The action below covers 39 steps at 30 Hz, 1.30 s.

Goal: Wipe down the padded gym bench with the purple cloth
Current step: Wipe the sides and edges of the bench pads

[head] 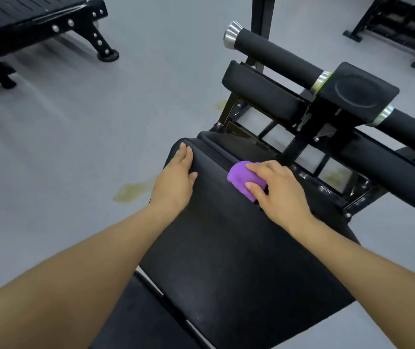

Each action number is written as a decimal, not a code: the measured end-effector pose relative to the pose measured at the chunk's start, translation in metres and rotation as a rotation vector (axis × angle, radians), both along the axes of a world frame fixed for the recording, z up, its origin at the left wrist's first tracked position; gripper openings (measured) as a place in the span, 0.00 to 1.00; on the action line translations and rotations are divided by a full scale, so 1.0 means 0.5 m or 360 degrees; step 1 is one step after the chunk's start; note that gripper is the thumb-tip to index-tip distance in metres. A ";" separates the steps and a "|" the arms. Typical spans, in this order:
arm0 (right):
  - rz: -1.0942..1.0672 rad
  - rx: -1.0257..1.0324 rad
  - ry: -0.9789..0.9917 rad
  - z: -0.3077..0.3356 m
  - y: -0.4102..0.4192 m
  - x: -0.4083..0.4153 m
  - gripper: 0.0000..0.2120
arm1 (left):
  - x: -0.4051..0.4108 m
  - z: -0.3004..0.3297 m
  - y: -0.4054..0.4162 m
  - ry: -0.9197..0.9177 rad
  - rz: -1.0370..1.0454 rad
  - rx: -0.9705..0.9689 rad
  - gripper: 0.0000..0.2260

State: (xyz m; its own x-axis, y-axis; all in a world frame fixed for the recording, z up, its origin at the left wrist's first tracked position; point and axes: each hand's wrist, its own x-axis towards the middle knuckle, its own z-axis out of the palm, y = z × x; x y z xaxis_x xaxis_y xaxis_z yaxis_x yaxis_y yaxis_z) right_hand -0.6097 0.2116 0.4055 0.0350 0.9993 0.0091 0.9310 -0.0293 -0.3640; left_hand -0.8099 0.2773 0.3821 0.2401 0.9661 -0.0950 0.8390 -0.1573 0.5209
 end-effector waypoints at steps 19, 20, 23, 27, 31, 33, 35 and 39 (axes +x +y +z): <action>-0.0052 -0.0251 -0.0035 0.016 0.069 -0.032 0.19 | -0.005 -0.015 0.013 -0.0014 -0.0012 -0.0012 0.25; -0.0072 -0.0308 -0.0093 0.020 0.056 -0.019 0.19 | -0.004 -0.014 0.012 -0.0024 -0.0021 -0.0022 0.25; -0.0117 -0.0327 -0.0213 0.026 0.083 -0.039 0.17 | -0.002 -0.014 0.012 -0.0028 -0.0029 -0.0023 0.25; -0.0117 -0.0171 -0.0204 -0.005 0.205 -0.124 0.14 | 0.000 -0.016 0.014 -0.0025 -0.0038 -0.0004 0.25; -0.0129 -0.0207 -0.0110 -0.017 0.310 -0.192 0.13 | -0.003 -0.014 0.013 0.0023 -0.0054 0.0023 0.26; -0.0091 -0.0207 -0.0037 -0.016 0.292 -0.180 0.13 | -0.003 -0.012 0.014 0.0035 -0.0065 0.0021 0.26; -0.0078 -0.0167 -0.0010 -0.012 0.219 -0.137 0.15 | -0.003 -0.011 0.014 0.0065 -0.0065 0.0010 0.26; -0.0135 -0.0255 -0.0218 0.014 0.046 -0.029 0.14 | 0.001 -0.008 0.012 0.0143 -0.0072 -0.0003 0.25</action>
State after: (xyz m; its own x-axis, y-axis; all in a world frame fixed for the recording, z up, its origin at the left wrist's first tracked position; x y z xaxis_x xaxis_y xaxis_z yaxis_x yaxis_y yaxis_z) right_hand -0.6241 0.2348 0.4126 0.1283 0.9820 -0.1388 0.9631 -0.1568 -0.2187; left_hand -0.8094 0.2832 0.3781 0.2737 0.9543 -0.1199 0.8745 -0.1950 0.4440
